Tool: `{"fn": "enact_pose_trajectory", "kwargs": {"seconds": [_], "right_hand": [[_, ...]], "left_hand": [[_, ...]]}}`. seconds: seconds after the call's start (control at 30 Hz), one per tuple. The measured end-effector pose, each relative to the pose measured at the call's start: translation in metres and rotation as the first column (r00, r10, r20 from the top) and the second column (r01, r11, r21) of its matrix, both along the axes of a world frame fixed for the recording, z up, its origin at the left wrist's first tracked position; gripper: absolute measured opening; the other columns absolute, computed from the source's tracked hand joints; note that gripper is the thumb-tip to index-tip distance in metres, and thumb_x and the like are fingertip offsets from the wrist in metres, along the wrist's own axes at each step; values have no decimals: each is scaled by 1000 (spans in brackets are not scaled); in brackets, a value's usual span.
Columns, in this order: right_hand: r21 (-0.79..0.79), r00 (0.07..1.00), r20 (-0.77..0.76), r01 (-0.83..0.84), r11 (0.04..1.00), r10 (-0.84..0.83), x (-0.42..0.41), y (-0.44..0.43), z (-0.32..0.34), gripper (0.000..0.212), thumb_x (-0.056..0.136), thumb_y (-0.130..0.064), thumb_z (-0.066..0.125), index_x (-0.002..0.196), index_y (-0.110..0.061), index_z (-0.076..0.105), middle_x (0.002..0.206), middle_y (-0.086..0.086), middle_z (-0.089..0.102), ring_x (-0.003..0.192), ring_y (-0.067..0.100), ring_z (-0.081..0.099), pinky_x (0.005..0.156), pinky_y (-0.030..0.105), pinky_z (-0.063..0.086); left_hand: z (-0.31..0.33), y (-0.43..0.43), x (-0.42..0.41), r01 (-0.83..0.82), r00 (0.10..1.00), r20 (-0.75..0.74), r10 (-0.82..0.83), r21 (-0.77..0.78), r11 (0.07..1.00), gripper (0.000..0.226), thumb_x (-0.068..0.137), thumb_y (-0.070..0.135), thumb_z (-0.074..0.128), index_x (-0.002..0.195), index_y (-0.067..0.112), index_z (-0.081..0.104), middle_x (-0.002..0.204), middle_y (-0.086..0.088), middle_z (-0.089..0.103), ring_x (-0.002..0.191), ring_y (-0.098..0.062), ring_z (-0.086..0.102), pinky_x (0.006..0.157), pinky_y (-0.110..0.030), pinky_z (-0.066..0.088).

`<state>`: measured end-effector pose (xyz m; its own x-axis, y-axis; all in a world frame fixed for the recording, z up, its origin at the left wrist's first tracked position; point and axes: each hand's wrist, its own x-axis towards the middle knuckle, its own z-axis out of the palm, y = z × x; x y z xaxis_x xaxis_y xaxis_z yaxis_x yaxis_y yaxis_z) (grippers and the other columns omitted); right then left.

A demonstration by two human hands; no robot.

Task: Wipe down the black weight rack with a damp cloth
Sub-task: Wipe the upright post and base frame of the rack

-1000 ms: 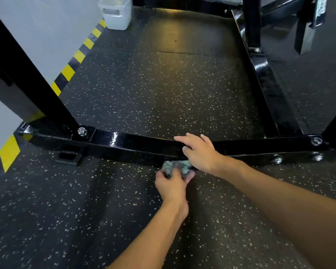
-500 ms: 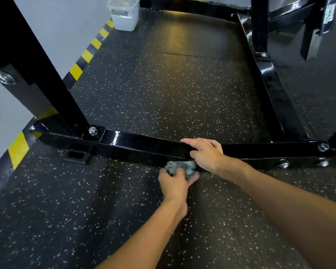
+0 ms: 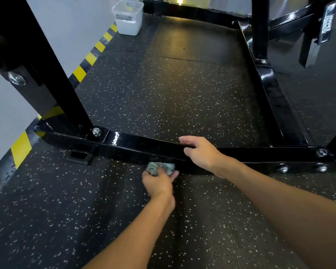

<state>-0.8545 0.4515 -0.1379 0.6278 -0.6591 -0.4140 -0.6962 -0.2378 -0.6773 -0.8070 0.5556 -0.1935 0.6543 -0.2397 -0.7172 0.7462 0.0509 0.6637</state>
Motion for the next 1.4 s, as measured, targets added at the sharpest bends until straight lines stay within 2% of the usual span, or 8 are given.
{"fn": "enact_pose_trajectory", "kwargs": {"seconds": [0.17, 0.37, 0.5, 0.67, 0.77, 1.13, 1.33, 1.4], "right_hand": [[40, 999, -36, -11, 999, 13, 28, 9, -7, 50, 93, -12, 43, 132, -37, 60, 140, -6, 56, 136, 20, 41, 118, 36, 30], [151, 995, 12, 96, 984, -99, 34, 6, -11, 48, 84, -24, 43, 123, -43, 64, 132, -14, 60, 136, 17, 38, 117, 39, 29], [104, 994, 33, 99, 990, -103, 42, 9, -9, 41, 96, -20, 42, 123, -40, 65, 134, -11, 58, 136, 19, 37, 117, 38, 28], [169, 991, 133, -26, 985, 3, 61, 24, 3, 57, 91, 11, 36, 137, -16, 56, 131, -4, 59, 121, 11, 52, 95, 18, 37], [196, 987, 162, -22, 980, -11, 76, 29, 3, 58, 91, 13, 34, 135, -16, 57, 134, -1, 59, 124, 14, 52, 104, 24, 39], [266, 994, 89, 35, 963, -61, 101, 34, -20, 49, 72, -31, 40, 103, -55, 68, 127, -8, 64, 123, 20, 55, 109, 41, 43], [289, 982, 133, 94, 953, -137, 104, 38, -10, 32, 85, -29, 49, 102, -39, 73, 113, -9, 71, 112, 16, 63, 106, 42, 46], [258, 983, 113, 113, 960, -146, 107, 40, -11, 31, 79, -51, 53, 104, -45, 72, 114, -14, 69, 117, 18, 59, 109, 43, 41]], "left_hand": [[9, -1, -12, 138, 957, -242, -159, -101, 985, 13, 104, 9, 48, 114, 15, 53, 115, -16, 67, 86, -26, 75, 81, -34, 61], [5, 11, 22, -60, 994, 88, 61, -14, 998, 26, 102, 6, 50, 127, 8, 52, 103, -13, 69, 62, -16, 73, 57, -19, 57], [21, 11, 11, 100, 990, 105, -96, -42, 994, 18, 102, 6, 49, 119, 9, 54, 97, -13, 70, 66, -20, 74, 59, -23, 59], [9, 21, 48, -98, 981, 167, 97, 1, 995, 16, 102, 6, 49, 117, 5, 54, 96, -15, 69, 56, -16, 71, 54, -22, 56], [5, 13, 32, 28, 999, -27, -28, -3, 1000, 23, 102, 9, 50, 125, 10, 51, 99, -14, 68, 59, -16, 72, 54, -21, 58], [-5, 30, 67, 92, 994, -59, -93, -11, 996, 25, 106, 12, 42, 130, 9, 51, 107, -14, 66, 69, -23, 75, 61, -26, 61], [10, 33, 83, -91, 990, 106, 94, -28, 995, 21, 103, 6, 44, 120, 4, 55, 97, -14, 70, 64, -24, 74, 56, -24, 58], [15, 27, 73, -59, 995, 75, 61, -31, 998, 21, 103, 8, 44, 121, 5, 55, 98, -14, 71, 64, -23, 74, 57, -26, 59]]}}
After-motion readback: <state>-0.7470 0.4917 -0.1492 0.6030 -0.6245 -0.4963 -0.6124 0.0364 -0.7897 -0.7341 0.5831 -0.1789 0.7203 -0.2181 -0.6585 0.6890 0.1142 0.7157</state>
